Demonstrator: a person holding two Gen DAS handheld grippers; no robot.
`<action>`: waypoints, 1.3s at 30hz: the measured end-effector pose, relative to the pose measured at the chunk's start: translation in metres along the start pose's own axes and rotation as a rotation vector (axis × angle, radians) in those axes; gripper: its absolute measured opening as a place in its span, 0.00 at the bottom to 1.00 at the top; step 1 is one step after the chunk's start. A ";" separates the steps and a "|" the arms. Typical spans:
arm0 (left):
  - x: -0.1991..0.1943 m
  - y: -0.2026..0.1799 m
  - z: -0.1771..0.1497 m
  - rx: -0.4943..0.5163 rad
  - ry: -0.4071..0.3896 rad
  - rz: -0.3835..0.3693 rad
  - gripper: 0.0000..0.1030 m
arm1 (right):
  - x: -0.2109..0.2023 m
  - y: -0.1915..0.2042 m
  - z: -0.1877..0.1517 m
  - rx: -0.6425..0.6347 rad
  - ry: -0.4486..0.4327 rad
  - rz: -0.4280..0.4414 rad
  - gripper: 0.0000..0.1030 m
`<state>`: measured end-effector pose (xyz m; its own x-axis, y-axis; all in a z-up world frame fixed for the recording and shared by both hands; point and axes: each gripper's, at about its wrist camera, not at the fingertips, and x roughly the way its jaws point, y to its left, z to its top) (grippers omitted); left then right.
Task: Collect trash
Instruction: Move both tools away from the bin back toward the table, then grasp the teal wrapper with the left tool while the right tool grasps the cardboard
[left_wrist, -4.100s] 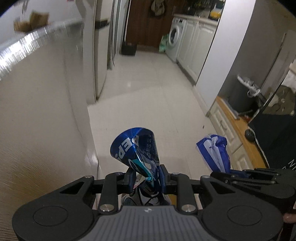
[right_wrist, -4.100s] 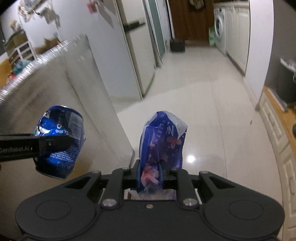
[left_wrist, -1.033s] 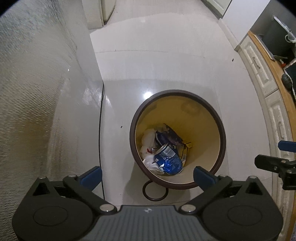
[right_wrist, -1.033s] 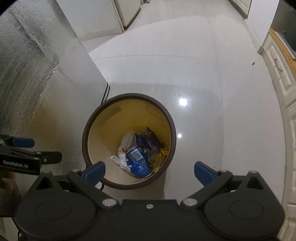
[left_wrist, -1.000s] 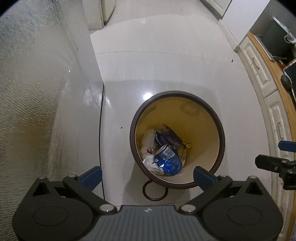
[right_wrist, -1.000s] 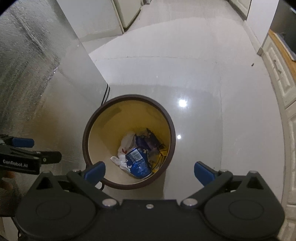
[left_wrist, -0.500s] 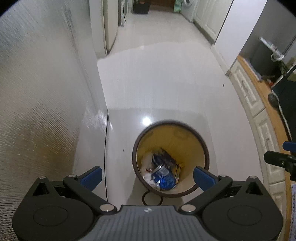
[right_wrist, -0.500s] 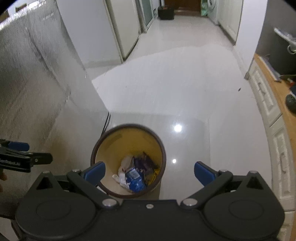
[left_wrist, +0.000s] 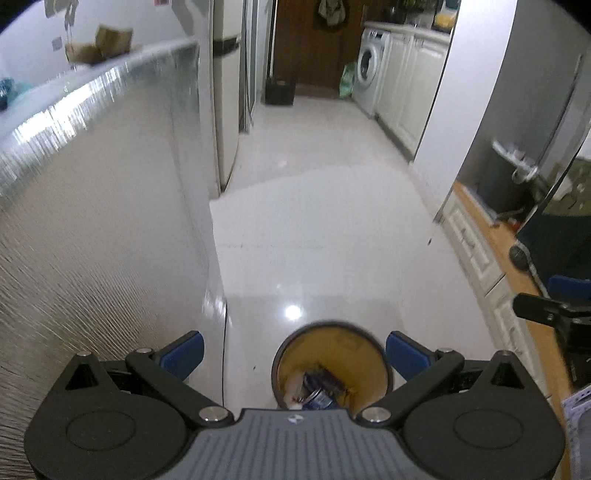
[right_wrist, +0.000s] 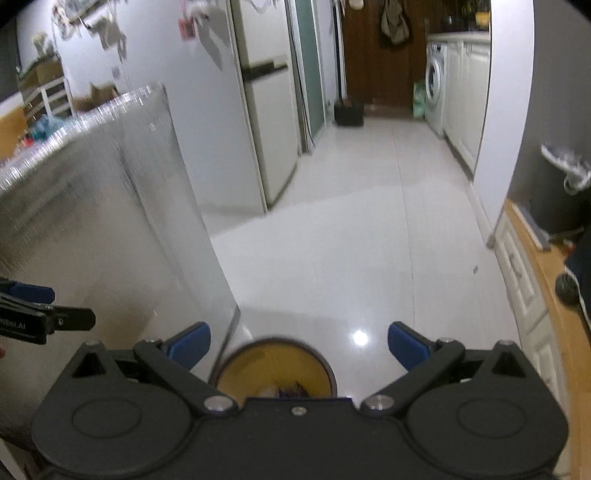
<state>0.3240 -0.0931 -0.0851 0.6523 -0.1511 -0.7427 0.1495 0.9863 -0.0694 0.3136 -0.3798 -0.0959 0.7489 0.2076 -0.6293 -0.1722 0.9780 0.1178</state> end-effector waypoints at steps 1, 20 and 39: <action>-0.010 -0.001 0.004 0.003 -0.019 -0.001 1.00 | -0.006 0.002 0.004 -0.001 -0.020 0.006 1.00; -0.173 0.046 0.064 0.110 -0.312 0.123 1.00 | -0.076 0.084 0.096 -0.068 -0.343 0.120 1.00; -0.226 0.185 0.182 0.071 -0.432 0.306 1.00 | -0.021 0.195 0.212 -0.119 -0.358 0.197 1.00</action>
<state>0.3390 0.1118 0.1913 0.9183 0.1148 -0.3788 -0.0556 0.9849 0.1637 0.3998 -0.1892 0.1030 0.8657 0.4050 -0.2942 -0.3916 0.9140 0.1062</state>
